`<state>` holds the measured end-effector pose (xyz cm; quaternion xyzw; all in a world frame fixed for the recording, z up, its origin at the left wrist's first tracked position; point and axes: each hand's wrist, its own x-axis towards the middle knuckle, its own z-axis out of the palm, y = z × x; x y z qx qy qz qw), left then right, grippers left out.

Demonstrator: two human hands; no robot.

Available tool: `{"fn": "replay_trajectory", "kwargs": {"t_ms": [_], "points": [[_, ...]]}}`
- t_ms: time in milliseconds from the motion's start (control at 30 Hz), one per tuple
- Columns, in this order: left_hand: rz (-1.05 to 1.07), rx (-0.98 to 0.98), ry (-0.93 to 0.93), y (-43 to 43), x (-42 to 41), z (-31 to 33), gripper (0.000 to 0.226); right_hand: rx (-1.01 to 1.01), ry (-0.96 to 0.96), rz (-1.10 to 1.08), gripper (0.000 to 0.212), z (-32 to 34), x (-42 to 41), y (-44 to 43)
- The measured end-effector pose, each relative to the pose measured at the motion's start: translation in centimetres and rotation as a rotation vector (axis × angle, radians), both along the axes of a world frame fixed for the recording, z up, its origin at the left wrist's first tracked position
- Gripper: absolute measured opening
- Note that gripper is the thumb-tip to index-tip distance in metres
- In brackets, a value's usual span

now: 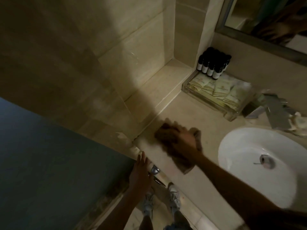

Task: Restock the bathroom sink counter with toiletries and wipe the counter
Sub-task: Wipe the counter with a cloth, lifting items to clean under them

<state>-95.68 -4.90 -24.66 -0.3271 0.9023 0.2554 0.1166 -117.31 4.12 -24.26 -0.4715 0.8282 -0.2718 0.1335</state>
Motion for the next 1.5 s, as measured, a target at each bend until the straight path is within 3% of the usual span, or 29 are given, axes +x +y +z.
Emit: {"fn": "replay_trajectory", "kwargs": {"t_ms": [67, 200, 333, 400, 533, 700, 800, 933, 1067, 1333, 1500], "points": [[0.042, 0.007, 0.024, 0.1, -0.6, 0.2, 0.061, 0.03, 0.05, -0.236, 0.044, 0.3, -4.9, 1.5], [0.022, -0.029, 0.018, 0.4, -0.4, 0.5, 0.062, 0.209, 0.091, -0.407, 0.05, 0.9, -10.5, 4.1], [0.018, -0.039, 0.084, 1.5, 0.5, 0.8, 0.065, 0.173, 0.105, -0.5, 0.054, 1.1, -5.6, 3.7], [0.056, -0.008, 0.116, 2.2, 0.8, 1.1, 0.069, 0.132, 0.096, -0.393, 0.058, 0.8, -0.2, 3.9], [0.033, 0.028, 0.105, 2.7, 1.1, 1.0, 0.071, 0.114, 0.045, -0.11, 0.043, -0.2, 9.3, 7.5], [-0.098, 0.001, 0.073, 3.4, 0.3, 0.5, 0.075, 0.187, 0.095, 0.282, 0.042, 0.0, 7.9, 13.7], [-0.124, -0.023, 0.06, 4.1, -0.3, 0.5, 0.073, 0.144, 0.115, 0.111, 0.037, 2.4, 2.3, 15.1], [-0.163, -0.022, -0.008, 5.0, -1.1, 1.0, 0.073, 0.14, 0.046, -0.38, 0.047, 2.5, -5.4, 14.3], [-0.213, 0.003, 0.015, 6.2, -2.5, 1.1, 0.067, 0.154, -0.016, -0.669, 0.049, 2.5, -4.7, 10.8], [-0.36, 0.055, 0.139, 8.9, -5.7, 1.9, 0.066, 0.182, 0.0, -0.618, 0.059, 0.9, 10.0, 17.9], [-0.484, 0.077, 0.038, 10.7, -7.3, 1.6, 0.074, 0.22, 0.065, -0.705, 0.058, 1.1, 16.9, 26.6]]}}
